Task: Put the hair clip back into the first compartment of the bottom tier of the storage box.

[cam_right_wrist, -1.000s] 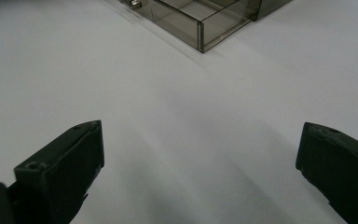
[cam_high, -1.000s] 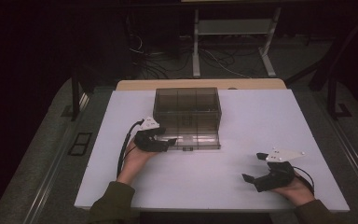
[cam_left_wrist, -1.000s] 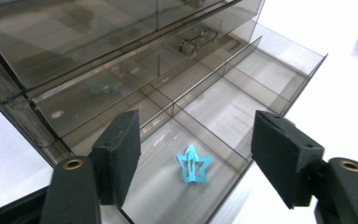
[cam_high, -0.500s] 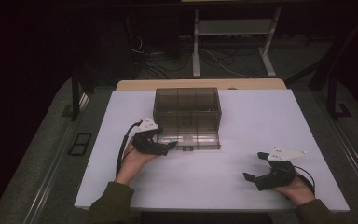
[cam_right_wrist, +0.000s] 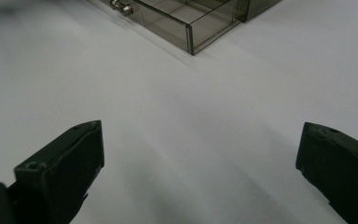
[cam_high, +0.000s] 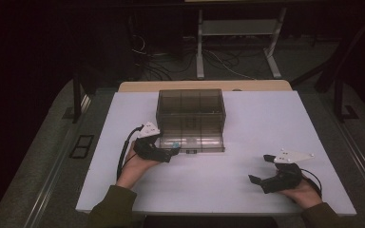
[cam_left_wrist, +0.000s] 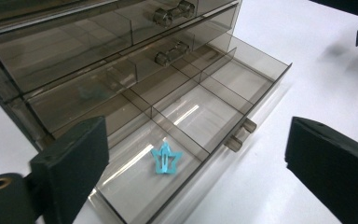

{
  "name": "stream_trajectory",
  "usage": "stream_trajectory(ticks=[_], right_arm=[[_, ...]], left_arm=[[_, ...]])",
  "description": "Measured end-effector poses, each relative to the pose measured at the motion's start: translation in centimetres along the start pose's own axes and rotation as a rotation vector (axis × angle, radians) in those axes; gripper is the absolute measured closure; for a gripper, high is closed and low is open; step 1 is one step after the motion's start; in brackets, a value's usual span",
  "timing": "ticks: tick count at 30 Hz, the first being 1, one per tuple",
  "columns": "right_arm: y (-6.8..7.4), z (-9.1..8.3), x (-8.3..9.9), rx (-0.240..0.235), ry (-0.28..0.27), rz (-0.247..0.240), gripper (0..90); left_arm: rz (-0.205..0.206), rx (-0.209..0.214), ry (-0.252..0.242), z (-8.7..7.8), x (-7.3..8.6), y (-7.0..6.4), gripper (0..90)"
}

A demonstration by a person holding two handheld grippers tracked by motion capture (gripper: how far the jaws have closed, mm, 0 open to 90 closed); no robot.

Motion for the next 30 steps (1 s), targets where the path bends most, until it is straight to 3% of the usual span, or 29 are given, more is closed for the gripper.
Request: stream_trajectory(ticks=[18, 30], right_arm=[[0.0, 0.1, 0.0, 0.007, 0.001, -0.003, 0.4], [0.0, 0.1, 0.0, 0.01, 0.004, -0.002, 0.4]], left_arm=[[0.021, 0.016, -0.018, -2.3, 1.6, -0.5, 0.0], [0.008, 0.016, -0.038, -3.8, 2.8, -0.6, 0.0]])
Point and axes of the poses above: each handheld gripper's, and its own axes: z roughly forward along the jaws, x roughly out of its underside, y roughly to its left, the point moved 7 cm from there along z, roughly forward along the jaws, and after that the axes turned 12 degrees about -x, right-handed, at the moved point
